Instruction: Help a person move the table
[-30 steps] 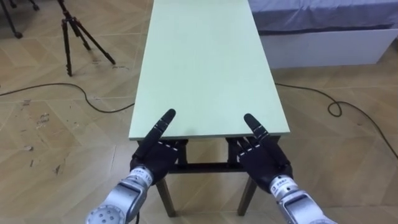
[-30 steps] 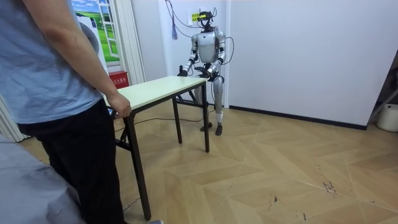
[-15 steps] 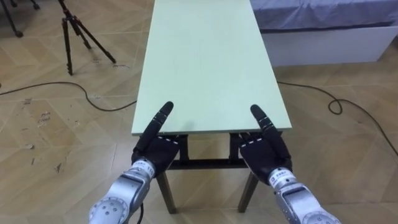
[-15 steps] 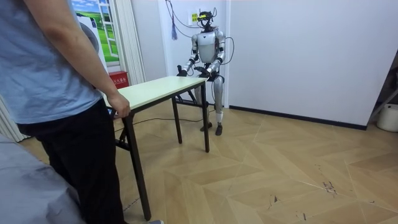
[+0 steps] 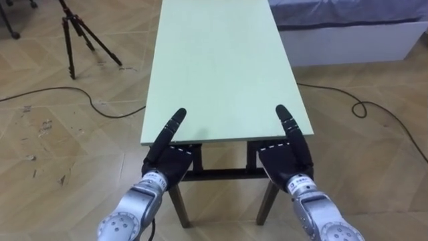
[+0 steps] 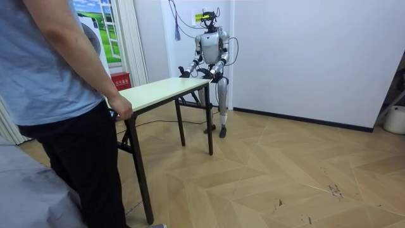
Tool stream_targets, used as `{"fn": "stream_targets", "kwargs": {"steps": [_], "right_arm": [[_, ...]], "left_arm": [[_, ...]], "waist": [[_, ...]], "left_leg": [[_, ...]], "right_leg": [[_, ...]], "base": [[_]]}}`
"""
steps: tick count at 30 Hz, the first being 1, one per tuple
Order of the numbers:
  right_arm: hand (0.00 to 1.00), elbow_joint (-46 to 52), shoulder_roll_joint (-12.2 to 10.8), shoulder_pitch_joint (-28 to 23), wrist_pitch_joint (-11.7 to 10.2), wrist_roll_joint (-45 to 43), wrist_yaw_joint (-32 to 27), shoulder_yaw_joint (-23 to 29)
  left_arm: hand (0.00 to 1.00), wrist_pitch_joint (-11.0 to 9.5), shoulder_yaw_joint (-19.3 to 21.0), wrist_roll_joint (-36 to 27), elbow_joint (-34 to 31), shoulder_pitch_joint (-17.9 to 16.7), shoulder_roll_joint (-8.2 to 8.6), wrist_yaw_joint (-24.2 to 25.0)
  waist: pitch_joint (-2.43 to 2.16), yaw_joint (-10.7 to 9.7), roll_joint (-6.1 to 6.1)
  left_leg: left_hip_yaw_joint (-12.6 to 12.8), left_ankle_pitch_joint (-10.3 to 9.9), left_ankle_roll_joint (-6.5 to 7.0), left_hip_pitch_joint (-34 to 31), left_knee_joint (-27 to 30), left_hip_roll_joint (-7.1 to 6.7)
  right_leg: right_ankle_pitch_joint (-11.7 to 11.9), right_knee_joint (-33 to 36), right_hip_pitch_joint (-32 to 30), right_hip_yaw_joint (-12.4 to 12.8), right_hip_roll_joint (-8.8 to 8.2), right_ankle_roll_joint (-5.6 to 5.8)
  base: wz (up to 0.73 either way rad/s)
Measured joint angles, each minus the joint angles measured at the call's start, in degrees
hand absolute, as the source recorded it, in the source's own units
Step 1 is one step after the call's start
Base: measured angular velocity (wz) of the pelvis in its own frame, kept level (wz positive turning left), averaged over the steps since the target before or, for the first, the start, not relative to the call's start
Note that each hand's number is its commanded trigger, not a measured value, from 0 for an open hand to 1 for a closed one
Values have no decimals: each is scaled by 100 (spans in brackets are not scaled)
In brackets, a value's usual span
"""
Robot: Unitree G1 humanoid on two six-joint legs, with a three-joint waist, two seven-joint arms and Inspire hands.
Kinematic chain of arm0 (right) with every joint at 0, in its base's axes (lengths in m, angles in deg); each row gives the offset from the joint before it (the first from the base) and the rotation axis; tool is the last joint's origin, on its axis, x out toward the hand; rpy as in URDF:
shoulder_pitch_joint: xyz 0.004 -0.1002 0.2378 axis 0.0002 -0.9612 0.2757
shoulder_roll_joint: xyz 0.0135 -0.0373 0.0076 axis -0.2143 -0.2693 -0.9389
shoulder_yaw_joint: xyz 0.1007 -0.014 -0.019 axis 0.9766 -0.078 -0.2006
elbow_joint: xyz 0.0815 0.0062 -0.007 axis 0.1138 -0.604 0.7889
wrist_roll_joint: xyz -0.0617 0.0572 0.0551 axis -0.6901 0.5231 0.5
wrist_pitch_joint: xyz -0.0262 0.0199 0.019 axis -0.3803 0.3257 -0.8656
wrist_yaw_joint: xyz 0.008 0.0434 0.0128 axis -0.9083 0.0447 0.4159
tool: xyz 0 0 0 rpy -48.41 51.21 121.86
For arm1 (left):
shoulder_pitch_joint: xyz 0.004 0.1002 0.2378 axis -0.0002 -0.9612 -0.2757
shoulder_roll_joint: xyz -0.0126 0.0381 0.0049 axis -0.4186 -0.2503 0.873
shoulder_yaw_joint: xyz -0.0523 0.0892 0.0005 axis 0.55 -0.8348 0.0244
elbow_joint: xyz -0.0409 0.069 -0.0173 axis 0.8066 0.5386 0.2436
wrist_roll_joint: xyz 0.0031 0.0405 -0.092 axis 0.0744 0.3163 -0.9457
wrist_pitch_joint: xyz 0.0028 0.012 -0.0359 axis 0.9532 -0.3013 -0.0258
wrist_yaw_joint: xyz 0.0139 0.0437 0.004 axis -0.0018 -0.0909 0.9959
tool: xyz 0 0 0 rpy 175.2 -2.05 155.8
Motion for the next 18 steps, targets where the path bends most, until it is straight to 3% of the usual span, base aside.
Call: {"fn": "stream_targets", "kwargs": {"steps": [6, 7, 8, 15, 18], "right_arm": [[0, 3, -88, 127, -122, 93, -226, -20], [36, 6, -95, 141, -152, 122, -260, -23], [100, 6, -110, 177, -211, 173, -339, -30], [100, 5, -140, 270, -489, 197, -574, -47], [100, -56, -141, 293, -594, 191, -940, -43]], "left_arm": [[3, 17, -12, 5, 7, -1, 7, -1], [42, 13, -11, 4, 6, 0, 12, -2], [98, 0, -9, 4, 8, 0, 28, -3], [100, -1, -23, 4, 16, 0, 111, -10], [100, 4, -32, 26, 16, 0, 204, -22]], "waist": [[24, 38, 83], [23, 38, 91], [22, 48, 106], [21, 156, 126], [24, 237, 133]], "left_leg": [[-9, 0, 1, 10, -4, 0], [-9, 0, 1, 2, -2, 0], [-12, 0, 1, 1, -3, 1], [-33, 0, 0, 2, -3, 5], [-35, 0, 0, -25, -9, 3]], "right_leg": [[0, 2, -6, 17, 0, 0], [0, 2, -13, 17, 0, 0], [0, 3, -16, 22, 1, 0], [0, 5, -17, 23, 4, 0], [0, 6, -47, 18, 2, 0]], "base": [[-2], [0], [0], [0], [0]]}}
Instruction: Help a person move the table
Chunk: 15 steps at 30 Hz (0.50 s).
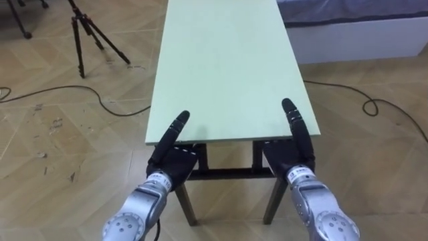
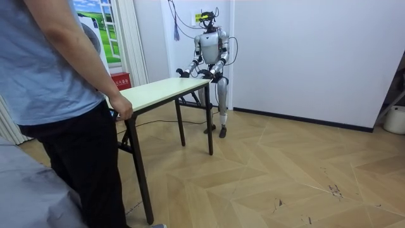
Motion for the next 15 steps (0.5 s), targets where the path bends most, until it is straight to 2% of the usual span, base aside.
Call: {"fn": "stream_targets", "kwargs": {"steps": [2, 3, 4, 5, 6, 7, 8, 9, 10, 11, 15], "right_arm": [[100, -141, -3, 20, -31, -16, -86, -2], [100, -193, 1, 18, -52, -20, -80, -6], [100, -199, 22, 16, -50, -14, -80, -26], [100, -241, -20, 17, -50, -21, -82, -65], [100, -239, -68, 38, -51, -94, -80, -169], [100, -233, -71, 45, -80, -114, -68, -208], [100, -242, -76, -6, -200, -90, -60, -267], [100, -260, -74, -42, -312, -82, -65, -304], [100, -272, -71, -55, -317, -63, -66, -298], [100, -267, -67, -66, -305, -59, -65, -275], [100, -218, 30, -76, -293, -72, -71, -271]], "left_arm": [[100, -3, 1, 103, 139, 6, 61, -59], [100, -14, 3, 177, 213, 4, 82, -65], [100, -42, -2, 200, 240, 2, 80, -75], [100, -123, -12, 202, 264, -17, 89, -98], [100, -217, 17, 185, 177, -84, 39, -93], [100, -234, 31, 184, 162, -101, 38, -94], [100, -211, 20, 184, 208, -78, 126, -182], [100, -160, -16, 185, 222, -67, 133, -241], [100, -145, -21, 187, 229, -73, 125, -250], [100, -157, -48, 216, 197, -78, 108, -250], [100, -208, -117, 242, 156, -77, 87, -286]], "waist": [[-1, 74, 2], [-2, 86, 4], [4, 87, 16], [21, 154, 70], [13, 241, 59], [20, 231, 69], [11, 130, 122], [46, 74, 70], [57, 59, 53], [60, 43, 23], [56, 85, 22]], "left_leg": [[-42, 1, -1, -18, -19, 1], [-224, 11, 0, 26, -79, 8], [-445, 34, -1, 67, -127, 28], [-1052, 55, -13, 130, -193, 157], [-1276, 45, -50, 82, -166, 221], [-1308, 21, -137, 96, -166, 224], [-1086, 50, -322, 159, -210, 325], [-583, 154, -484, 281, -361, 451], [-432, 215, -515, 312, -433, 504], [-399, 246, -503, 315, -489, 521], [-339, 178, -387, 305, -469, 450]], "right_leg": [[0, 8, -31, -4, 6, 0], [-1, 92, -54, -51, 24, 0], [-13, 309, -185, -84, 38, 13], [-105, 524, -572, 56, 208, 20], [329, -226, -817, 179, 316, -211], [893, -296, -881, 63, 249, -316], [915, -188, -762, -108, 225, -247], [914, -190, -652, -110, 209, -247], [913, -192, -624, -85, 215, -245], [883, -192, -626, -53, 226, -203], [864, -188, -700, -46, 194, -175]], "base": [[0], [4], [-26], [-64], [-59], [9], [63], [64], [30], [12], [-6]]}}
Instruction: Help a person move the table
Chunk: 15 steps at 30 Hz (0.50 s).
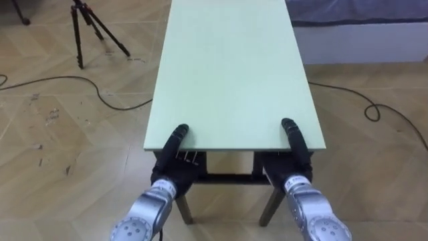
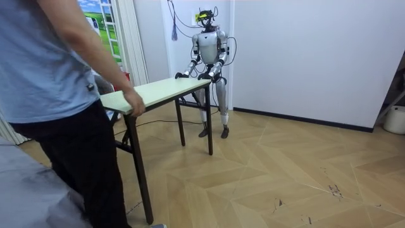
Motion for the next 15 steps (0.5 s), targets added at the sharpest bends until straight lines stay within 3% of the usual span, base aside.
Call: {"fn": "stream_targets", "kwargs": {"steps": [5, 15], "right_arm": [[100, -1, -4, -31, -2, -1, -22, -3], [100, -1, 9, -47, -11, -2, -69, -17]], "left_arm": [[100, 1, -6, -1, 2, 0, -19, -92], [100, 4, -9, 3, 22, -7, -18, -151]], "waist": [[-3, -7, -2], [-7, -18, 5]], "left_leg": [[26, -36, 61, 1, 28, -119], [29, -36, 61, 11, 110, -144]], "right_leg": [[-46, 6, 11, 24, -42, 74], [-74, 17, 53, 45, -88, 82]], "base": [[0], [0]]}}
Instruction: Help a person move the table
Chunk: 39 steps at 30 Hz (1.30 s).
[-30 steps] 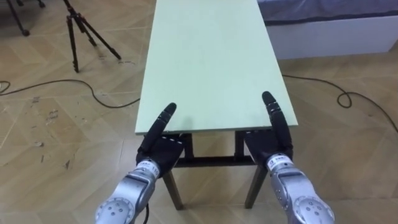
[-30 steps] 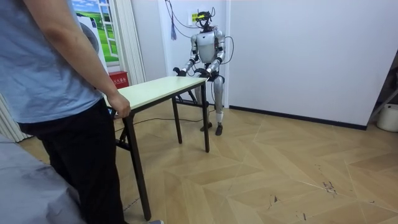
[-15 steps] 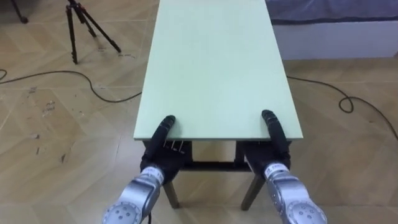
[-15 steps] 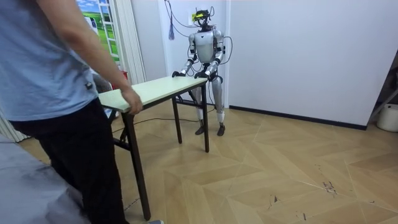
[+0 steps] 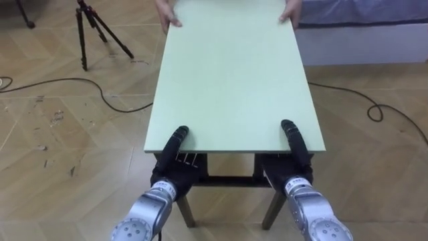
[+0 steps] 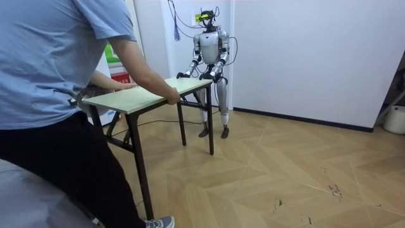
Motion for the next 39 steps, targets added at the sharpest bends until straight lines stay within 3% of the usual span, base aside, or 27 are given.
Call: {"fn": "stream_targets", "kwargs": {"steps": [7, 11, 17, 20, 25, 33, 39], "right_arm": [[100, 0, -15, -11, 13, 8, -3, 0], [100, 1, -2, -57, 58, -69, -1, 13], [100, 268, -59, -83, 55, -100, 21, 27], [100, 341, -107, -101, 73, -100, 20, 77], [100, 499, -142, -175, 116, -105, 23, 69], [100, 851, -80, -466, 150, -114, 43, -28], [100, 1184, -44, -763, 220, -166, 23, -27]], "left_arm": [[100, -7, 4, 2, 11, -12, -6, 0], [100, 2, 4, 136, -43, -99, -7, 4], [100, 6, 43, 241, -319, -136, -6, 57], [100, -12, 47, 403, -472, -187, -8, 105], [100, -93, 35, 495, -625, -287, -15, 155], [100, -140, -93, 431, -1211, -832, -70, 156], [100, -66, -110, 529, -1451, -1039, -70, 166]], "waist": [[-13, 3, -14], [-83, -8, -46], [-114, 7, -87], [-152, 12, -140], [-153, 11, -140], [-145, -4, -126], [-120, 8, -69]], "left_leg": [[5, 0, 0, -6, 11, -9], [11, 0, 0, 15, 13, -11], [57, 1, 1, 50, 12, -10], [103, 2, 3, 90, 14, -7], [118, 2, 3, 89, 13, -14], [118, 2, 3, 80, 3, -14], [128, 1, 4, 21, 0, -15]], "right_leg": [[-2, 6, 1, -10, -14, 3], [-2, 8, 30, -18, -9, 4], [-24, 13, 89, 8, -15, 18], [-25, 7, 130, -2, -10, 19], [-28, 4, 144, -35, -16, 25], [-38, -8, 164, -42, -23, 39], [-49, 2, 122, -62, -30, 46]], "base": [[0], [0], [4], [0], [2], [0], [4]]}}
